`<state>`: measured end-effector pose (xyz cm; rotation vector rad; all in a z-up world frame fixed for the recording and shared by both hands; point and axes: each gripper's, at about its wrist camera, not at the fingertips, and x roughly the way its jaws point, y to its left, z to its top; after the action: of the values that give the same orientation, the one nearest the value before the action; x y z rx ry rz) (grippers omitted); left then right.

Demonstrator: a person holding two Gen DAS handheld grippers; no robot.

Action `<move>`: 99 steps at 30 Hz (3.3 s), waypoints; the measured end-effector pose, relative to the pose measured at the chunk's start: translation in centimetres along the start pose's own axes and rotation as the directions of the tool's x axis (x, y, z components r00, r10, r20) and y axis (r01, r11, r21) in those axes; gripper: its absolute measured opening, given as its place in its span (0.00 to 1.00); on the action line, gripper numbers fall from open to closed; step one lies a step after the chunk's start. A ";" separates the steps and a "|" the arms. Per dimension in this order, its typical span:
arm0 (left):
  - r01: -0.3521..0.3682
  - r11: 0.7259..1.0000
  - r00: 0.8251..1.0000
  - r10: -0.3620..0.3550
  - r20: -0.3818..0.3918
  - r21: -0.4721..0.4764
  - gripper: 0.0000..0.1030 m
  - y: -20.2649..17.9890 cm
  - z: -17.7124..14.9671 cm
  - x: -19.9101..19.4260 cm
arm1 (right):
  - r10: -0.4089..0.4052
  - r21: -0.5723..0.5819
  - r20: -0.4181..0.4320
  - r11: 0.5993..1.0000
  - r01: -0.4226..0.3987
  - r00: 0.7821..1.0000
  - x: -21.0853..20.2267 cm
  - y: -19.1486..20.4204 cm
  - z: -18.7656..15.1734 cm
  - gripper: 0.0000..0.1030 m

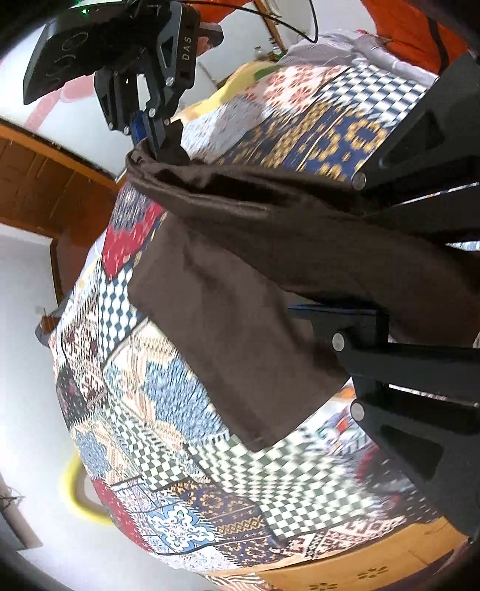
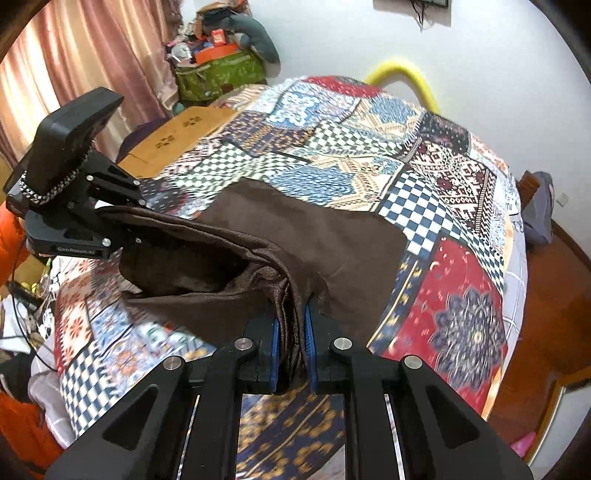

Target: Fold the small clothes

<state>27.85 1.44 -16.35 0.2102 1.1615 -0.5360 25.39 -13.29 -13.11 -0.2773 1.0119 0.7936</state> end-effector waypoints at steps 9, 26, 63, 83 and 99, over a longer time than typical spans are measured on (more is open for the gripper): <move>-0.166 0.977 0.983 0.176 0.062 -0.130 0.60 7.7 4.3 1.5 | -0.016 0.023 -0.125 1.000 0.019 0.992 6.9 -5.0 3.8 0.12; 0.086 0.956 0.995 -0.067 0.077 -0.279 0.66 4.0 -1.8 1.8 | -0.023 0.249 0.127 0.969 -0.009 0.992 3.8 -6.5 -0.4 0.44; -0.194 0.946 0.941 0.254 0.225 -0.260 0.64 2.5 -2.3 0.1 | -0.083 0.240 0.278 0.971 0.014 0.957 3.2 -1.2 -2.5 0.48; -0.133 0.896 0.952 0.235 0.198 -0.423 0.70 5.7 -6.7 0.3 | -0.186 0.363 0.188 0.926 0.108 0.964 3.6 -3.0 -7.0 0.53; -0.050 0.869 0.975 0.150 0.166 -0.492 0.74 8.3 -4.6 4.1 | -0.130 0.437 0.207 0.899 0.027 0.970 6.2 -5.0 -6.1 0.58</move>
<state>29.51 9.27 -22.84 -0.2151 1.0463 -0.1534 26.75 -17.30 -22.23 0.1546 0.9209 0.4943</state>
